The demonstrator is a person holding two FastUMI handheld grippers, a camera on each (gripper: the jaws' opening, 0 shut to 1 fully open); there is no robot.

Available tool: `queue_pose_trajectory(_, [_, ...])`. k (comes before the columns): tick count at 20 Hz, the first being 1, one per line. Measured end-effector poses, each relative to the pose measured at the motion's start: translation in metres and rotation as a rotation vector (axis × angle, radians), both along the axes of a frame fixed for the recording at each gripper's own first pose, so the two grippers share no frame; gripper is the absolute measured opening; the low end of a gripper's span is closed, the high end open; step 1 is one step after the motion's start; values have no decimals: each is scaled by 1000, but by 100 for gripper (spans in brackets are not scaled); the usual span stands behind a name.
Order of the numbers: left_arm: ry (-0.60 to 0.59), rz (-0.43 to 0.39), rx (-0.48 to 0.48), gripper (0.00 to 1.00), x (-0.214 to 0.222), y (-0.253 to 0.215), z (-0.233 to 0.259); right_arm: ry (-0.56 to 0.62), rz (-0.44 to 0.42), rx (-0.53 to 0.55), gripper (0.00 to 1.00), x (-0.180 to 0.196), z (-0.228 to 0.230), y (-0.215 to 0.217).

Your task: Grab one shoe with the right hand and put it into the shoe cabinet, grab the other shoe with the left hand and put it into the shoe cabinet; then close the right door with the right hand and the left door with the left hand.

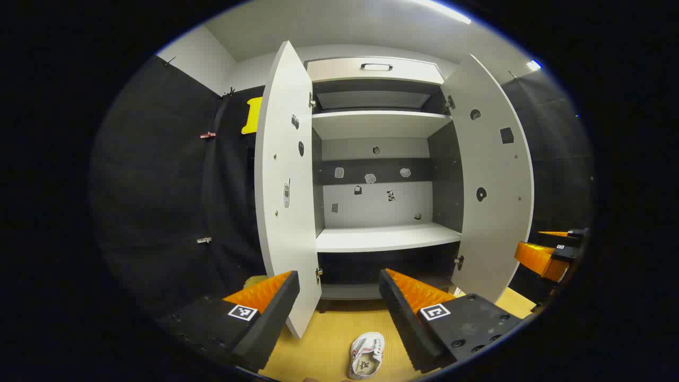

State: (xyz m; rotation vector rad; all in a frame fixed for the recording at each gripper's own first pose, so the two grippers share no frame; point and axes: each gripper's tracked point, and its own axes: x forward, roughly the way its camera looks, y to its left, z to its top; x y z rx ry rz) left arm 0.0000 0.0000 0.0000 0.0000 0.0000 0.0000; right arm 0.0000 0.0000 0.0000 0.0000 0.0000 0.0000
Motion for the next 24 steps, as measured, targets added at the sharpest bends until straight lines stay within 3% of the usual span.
queue_pose_trajectory(9, [-29,-129,20,95,22,-7,6,24,-76,-2,97,13,-4,16])
queue_pose_trajectory(17, [-36,-295,-18,95,16,5,-28,69,-216,-83,97,-4,1,32])
queue_pose_trajectory(20, [-12,-307,28,95,8,11,-43,90,-231,-106,96,-19,-7,30])
queue_pose_trajectory(24, [40,-317,-54,95,-4,2,-57,126,-211,-89,97,-24,-28,30])
